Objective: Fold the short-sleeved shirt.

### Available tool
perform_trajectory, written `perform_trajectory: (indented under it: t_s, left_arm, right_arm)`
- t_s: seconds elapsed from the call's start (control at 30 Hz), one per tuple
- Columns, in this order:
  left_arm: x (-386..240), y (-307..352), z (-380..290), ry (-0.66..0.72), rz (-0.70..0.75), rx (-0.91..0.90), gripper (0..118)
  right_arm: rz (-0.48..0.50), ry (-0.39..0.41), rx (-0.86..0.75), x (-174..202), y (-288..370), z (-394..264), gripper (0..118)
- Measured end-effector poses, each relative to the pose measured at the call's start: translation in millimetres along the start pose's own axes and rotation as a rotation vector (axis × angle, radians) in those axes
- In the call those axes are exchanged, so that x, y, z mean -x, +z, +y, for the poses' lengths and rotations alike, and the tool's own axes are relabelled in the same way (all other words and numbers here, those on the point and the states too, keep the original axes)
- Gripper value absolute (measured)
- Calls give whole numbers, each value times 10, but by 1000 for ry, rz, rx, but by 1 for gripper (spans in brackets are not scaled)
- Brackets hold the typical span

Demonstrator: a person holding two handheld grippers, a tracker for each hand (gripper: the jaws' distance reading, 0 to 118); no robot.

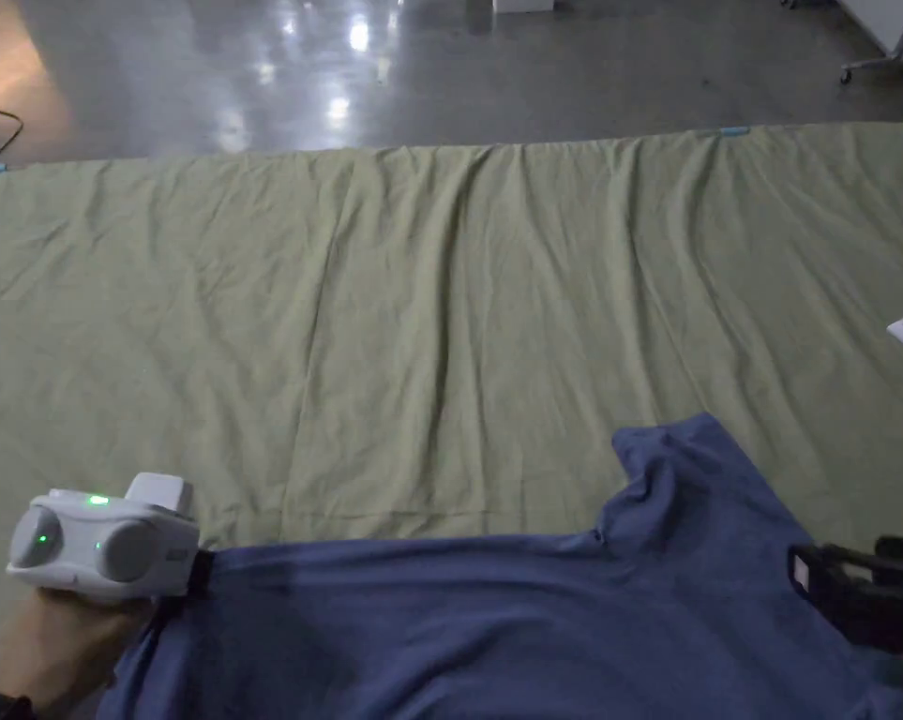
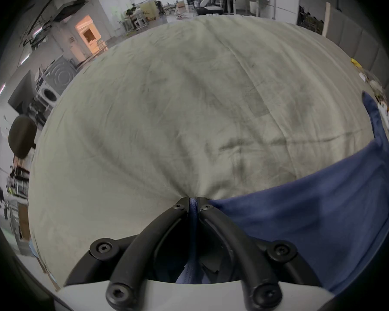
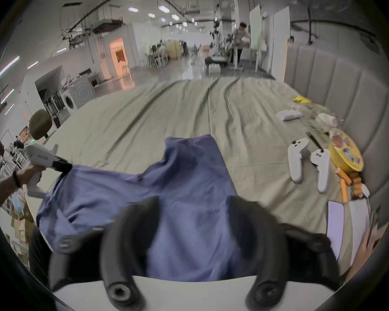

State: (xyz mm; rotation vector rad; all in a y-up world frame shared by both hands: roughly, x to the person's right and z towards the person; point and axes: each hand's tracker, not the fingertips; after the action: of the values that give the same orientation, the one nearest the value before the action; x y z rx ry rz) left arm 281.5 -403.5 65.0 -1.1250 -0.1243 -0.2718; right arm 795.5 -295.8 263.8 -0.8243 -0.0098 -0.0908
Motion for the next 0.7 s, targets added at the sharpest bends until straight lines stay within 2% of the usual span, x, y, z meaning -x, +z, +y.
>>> perform_trajectory:
  t_s: [0.07, 0.2, 0.3, 0.33, 0.37, 0.4, 0.47, 0.5, 0.57, 0.67, 0.7]
  left_arm:
    - [51, -83, 31, 28, 6, -1, 7]
    - [36, -60, 81, -35, 1, 32, 7]
    - [73, -99, 113, -18, -3, 43, 7]
    - [77, -117, 116, -22, -3, 43, 7]
    - [57, -121, 90, -35, 8, 33, 7]
    - [40, -123, 69, -58, 20, 19, 7]
    - [-50, -23, 0, -106, 34, -1, 7]
    - [-46, 4, -14, -117, 34, -7, 7]
    - [57, 145, -19, -102, 10, -18, 6]
    - [349, 706, -181, 41, -185, -151, 6]
    - [420, 958, -293, 51, -189, -211, 6]
  right_arm:
    - [-31, -36, 69, -176, -405, 244, 76]
    - [-95, -55, 302, -369, -1138, 376, 76]
    - [-130, -41, 340, -323, -1431, 178, 69]
    - [-167, 10, 332, -231, -1433, 109, 63]
    - [-199, 65, 271, -142, -1330, 112, 45]
    - [-179, 79, 247, -111, -1356, 72, 2]
    - [-128, 76, 236, -49, -1354, 20, 1]
    - [-137, 56, 264, -47, -1376, 16, 1]
    - [-132, 73, 262, 10, -1230, 93, 1]
    - [-120, 41, 125, -73, -776, 100, 1]
    - [-114, 37, 90, -104, -554, 77, 1]
